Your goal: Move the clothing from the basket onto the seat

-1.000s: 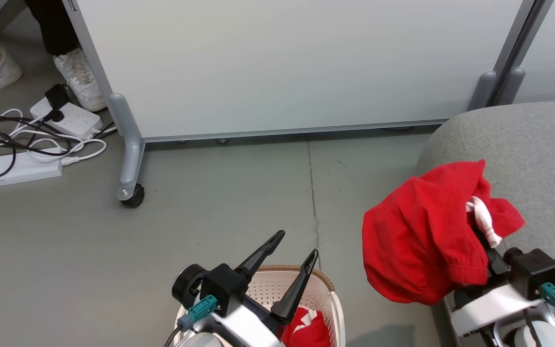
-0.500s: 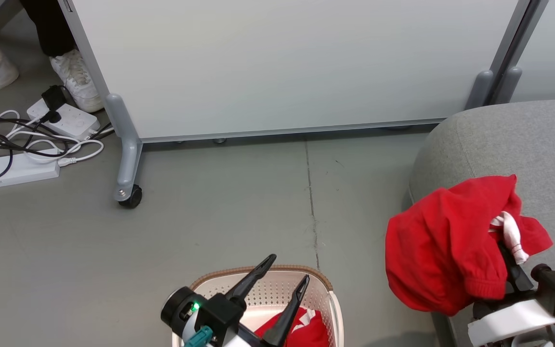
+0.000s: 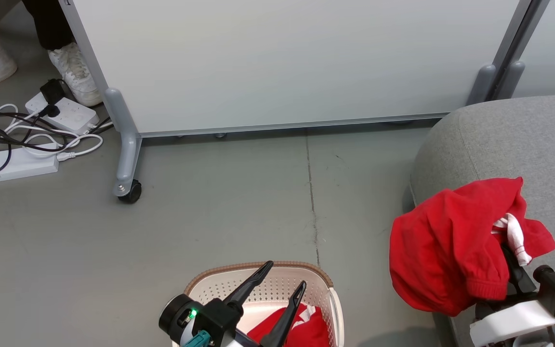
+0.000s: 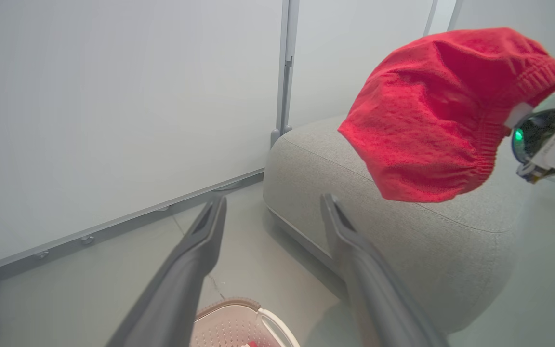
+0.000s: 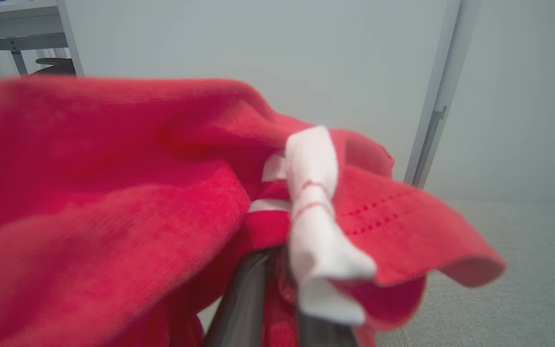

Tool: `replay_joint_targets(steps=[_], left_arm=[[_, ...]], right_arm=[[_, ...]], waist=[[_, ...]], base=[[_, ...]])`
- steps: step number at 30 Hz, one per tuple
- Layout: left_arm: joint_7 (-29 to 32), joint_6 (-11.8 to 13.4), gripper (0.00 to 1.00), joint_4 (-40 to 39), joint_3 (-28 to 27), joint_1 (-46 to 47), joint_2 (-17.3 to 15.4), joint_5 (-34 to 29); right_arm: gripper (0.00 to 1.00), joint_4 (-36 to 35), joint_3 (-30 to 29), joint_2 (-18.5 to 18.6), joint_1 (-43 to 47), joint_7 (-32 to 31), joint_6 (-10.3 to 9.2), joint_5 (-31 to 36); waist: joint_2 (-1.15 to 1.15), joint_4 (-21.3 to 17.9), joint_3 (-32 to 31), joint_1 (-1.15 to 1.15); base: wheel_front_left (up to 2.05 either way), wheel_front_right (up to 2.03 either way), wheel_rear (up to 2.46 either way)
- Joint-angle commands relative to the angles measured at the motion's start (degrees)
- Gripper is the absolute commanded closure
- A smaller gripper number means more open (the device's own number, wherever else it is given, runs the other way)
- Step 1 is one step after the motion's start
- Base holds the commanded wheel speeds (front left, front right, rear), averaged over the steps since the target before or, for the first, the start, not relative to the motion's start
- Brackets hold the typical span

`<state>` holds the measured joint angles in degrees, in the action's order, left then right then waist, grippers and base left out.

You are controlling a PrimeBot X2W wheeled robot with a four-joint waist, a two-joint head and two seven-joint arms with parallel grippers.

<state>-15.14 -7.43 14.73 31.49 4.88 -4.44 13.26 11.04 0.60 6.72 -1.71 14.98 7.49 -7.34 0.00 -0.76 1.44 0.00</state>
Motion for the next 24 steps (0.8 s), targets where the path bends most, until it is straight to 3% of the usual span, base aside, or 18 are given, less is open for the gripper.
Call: replay_joint_targets(steps=[1, 14, 24], left_arm=[[0.0, -0.1, 0.0, 0.1, -0.3, -0.6, -0.1, 0.3], [0.0, -0.1, 0.0, 0.6, 0.1, -0.3, 0.4, 0.3], [0.0, 0.0, 0.0, 0.3, 0.0, 1.2, 0.3, 0.1]], right_arm=[[1.0, 0.0, -0.2, 0.2, 0.2, 0.3, 0.01, 0.0], [1.0, 0.0, 0.3, 0.5, -0.4, 0.3, 0.01, -0.2], [1.0, -0.3, 0.1, 0.6, -1.4, 0.3, 0.01, -0.5]], waist=[[0.0, 0.0, 0.0, 0.0], [0.0, -0.5, 0.3, 0.0], [0.0, -3.4, 1.8, 0.0]], base=[[0.0, 0.0, 0.0], [0.0, 0.0, 0.0], [0.0, 0.0, 0.0]])
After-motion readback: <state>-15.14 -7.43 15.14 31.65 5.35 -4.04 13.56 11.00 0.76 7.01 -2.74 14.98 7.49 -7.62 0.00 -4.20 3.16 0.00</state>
